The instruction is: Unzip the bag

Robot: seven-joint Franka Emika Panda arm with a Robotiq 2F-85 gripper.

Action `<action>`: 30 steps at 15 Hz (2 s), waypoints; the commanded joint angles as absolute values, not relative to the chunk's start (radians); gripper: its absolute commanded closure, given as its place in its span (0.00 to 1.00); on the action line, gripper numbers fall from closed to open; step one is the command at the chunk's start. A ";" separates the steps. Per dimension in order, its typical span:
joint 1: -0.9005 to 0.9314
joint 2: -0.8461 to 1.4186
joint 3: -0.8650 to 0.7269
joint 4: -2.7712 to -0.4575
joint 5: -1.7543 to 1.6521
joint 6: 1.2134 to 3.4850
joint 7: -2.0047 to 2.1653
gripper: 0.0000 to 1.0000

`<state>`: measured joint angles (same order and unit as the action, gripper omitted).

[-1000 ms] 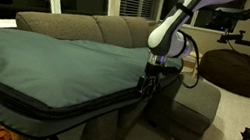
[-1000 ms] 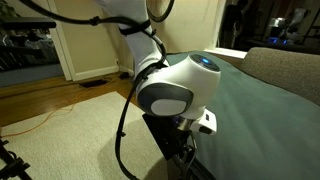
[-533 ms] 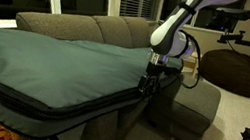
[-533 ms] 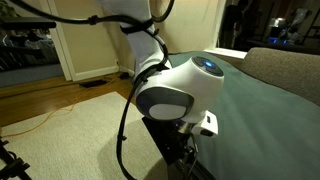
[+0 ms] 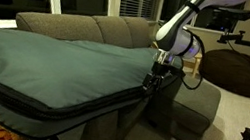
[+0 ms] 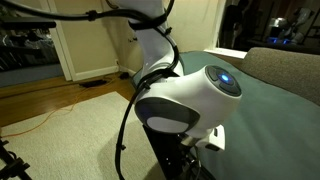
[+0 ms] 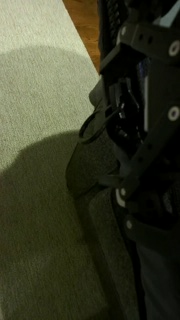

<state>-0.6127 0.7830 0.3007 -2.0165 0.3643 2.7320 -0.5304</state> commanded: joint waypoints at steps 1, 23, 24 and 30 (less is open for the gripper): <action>-0.652 0.798 0.322 -2.029 0.365 2.674 -0.574 0.00; -0.630 0.820 0.307 -1.977 0.367 2.628 -0.637 0.47; -0.630 0.821 0.307 -1.975 0.367 2.628 -0.637 0.55; -0.627 0.816 0.307 -1.990 0.372 2.638 -0.632 0.93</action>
<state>-0.6231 0.8244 0.3070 -1.9796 0.3635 2.6524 -0.6171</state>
